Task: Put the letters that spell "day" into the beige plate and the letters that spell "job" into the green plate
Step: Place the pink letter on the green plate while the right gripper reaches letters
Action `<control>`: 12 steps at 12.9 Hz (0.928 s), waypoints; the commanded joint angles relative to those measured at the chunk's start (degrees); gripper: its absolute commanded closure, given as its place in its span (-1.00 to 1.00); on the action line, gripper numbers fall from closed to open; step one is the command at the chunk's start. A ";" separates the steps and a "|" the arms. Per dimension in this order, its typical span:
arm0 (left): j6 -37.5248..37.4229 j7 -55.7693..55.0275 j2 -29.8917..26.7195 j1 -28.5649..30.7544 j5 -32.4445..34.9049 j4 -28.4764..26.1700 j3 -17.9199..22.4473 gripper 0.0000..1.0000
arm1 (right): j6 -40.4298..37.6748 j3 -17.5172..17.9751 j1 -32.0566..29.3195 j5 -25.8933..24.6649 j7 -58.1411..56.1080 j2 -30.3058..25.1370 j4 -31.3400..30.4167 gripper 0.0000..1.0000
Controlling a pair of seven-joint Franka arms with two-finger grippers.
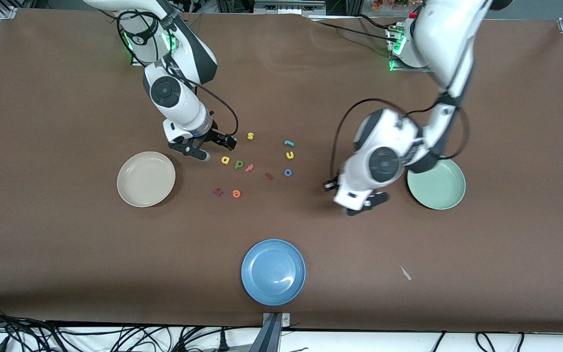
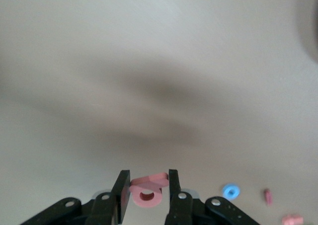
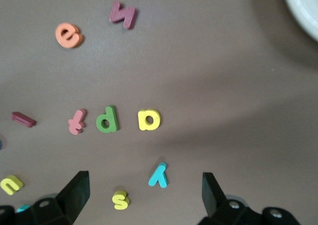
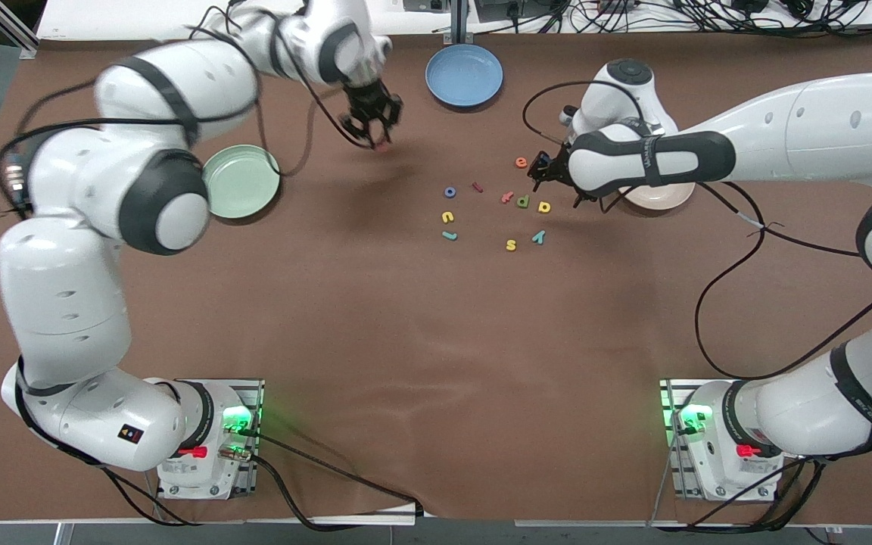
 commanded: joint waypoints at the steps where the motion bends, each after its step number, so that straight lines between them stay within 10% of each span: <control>1: -8.21 11.10 -5.90 7.78 0.70 -2.86 -0.29 0.82 | 3.52 0.34 0.98 -2.21 3.53 2.21 -0.85 -1.00; 12: -5.43 40.77 4.98 26.27 8.52 -4.44 -0.12 0.75 | 17.24 -0.10 3.62 -2.83 7.67 7.05 -8.76 -0.99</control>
